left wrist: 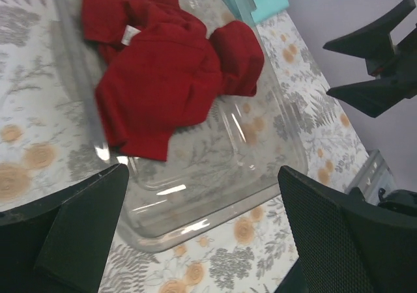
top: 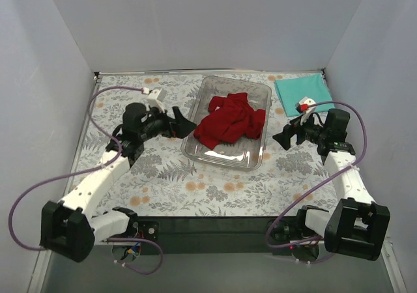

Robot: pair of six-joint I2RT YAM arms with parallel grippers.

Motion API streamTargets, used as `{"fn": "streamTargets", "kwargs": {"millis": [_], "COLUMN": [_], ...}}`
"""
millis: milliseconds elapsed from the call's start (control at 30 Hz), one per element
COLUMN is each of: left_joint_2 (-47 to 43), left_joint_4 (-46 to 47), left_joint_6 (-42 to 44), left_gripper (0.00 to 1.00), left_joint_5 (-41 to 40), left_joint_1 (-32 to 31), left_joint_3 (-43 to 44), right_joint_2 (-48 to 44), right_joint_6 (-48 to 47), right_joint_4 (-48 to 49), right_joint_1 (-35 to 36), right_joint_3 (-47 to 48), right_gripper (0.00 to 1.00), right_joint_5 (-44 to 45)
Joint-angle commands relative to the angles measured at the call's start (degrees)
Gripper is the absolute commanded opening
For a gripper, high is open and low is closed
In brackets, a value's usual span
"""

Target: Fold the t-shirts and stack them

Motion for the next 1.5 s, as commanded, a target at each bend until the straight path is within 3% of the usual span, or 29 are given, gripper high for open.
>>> {"fn": "streamTargets", "kwargs": {"millis": [0, 167, 333, 567, 633, 667, 700, 733, 767, 800, 933, 1067, 1467], "left_joint_2": [9.2, 28.3, 48.6, 66.1, 69.0, 69.9, 69.8, 68.6, 67.8, 64.9, 49.5, 35.3, 12.2], "left_joint_4": [-4.1, -10.8, -18.1, -23.6, -24.4, -24.1, -23.3, -22.2, -21.6, -20.0, -12.7, -12.1, -12.3], "left_joint_6": [-1.4, 1.5, 5.1, 9.1, 10.5, 10.7, 10.7, 11.2, 11.7, 12.0, 13.3, 14.6, 23.1], "left_gripper": [0.90, 0.89, 0.89, 0.88, 0.76, 0.63, 0.41, 0.31, 0.12, 0.00, 0.00, 0.00, 0.00], "left_joint_5": [-7.9, -21.7, -34.6, -42.4, -44.6, -45.3, -45.6, -45.5, -44.8, -44.7, -42.9, -43.8, -55.9], "left_joint_1": [-8.0, -17.3, -21.9, -25.6, -26.3, -26.6, -26.6, -26.7, -27.0, -27.1, -27.1, -24.4, -20.4], "left_joint_3": [9.2, 24.6, 43.3, 59.2, 62.2, 62.4, 62.0, 61.6, 60.9, 60.1, 56.1, 53.4, 47.0], "right_joint_2": [-0.2, 0.1, -0.6, -0.1, -0.1, -0.4, -0.7, -0.8, -1.1, -1.1, -1.1, -1.3, -0.4], "right_joint_6": [1.8, 2.6, 2.5, 2.6, 2.6, 2.6, 2.6, 2.6, 2.6, 2.6, 2.5, 2.5, 2.5], "right_joint_4": [0.5, 0.4, 0.4, 0.3, 0.2, 0.2, 0.2, 0.2, 0.2, 0.2, 0.1, 0.0, 0.0], "right_joint_1": [-2.3, -3.5, -3.9, -4.5, -4.6, -4.7, -4.8, -5.0, -5.0, -5.1, -5.2, -5.4, -5.4], "right_joint_3": [-0.6, -0.4, -0.9, -0.5, -0.5, -0.5, -0.5, -0.6, -0.6, -0.6, -0.6, -0.6, -0.5], "right_gripper": [0.98, 0.98, 0.98, 0.98, 0.98, 0.97, 0.98, 0.98, 0.98, 0.98, 0.98, 0.97, 0.97], "right_joint_5": [-4.4, -5.0, -5.3, -5.4, -5.5, -5.4, -5.4, -5.5, -5.5, -5.5, -5.5, -5.6, -5.6]}}
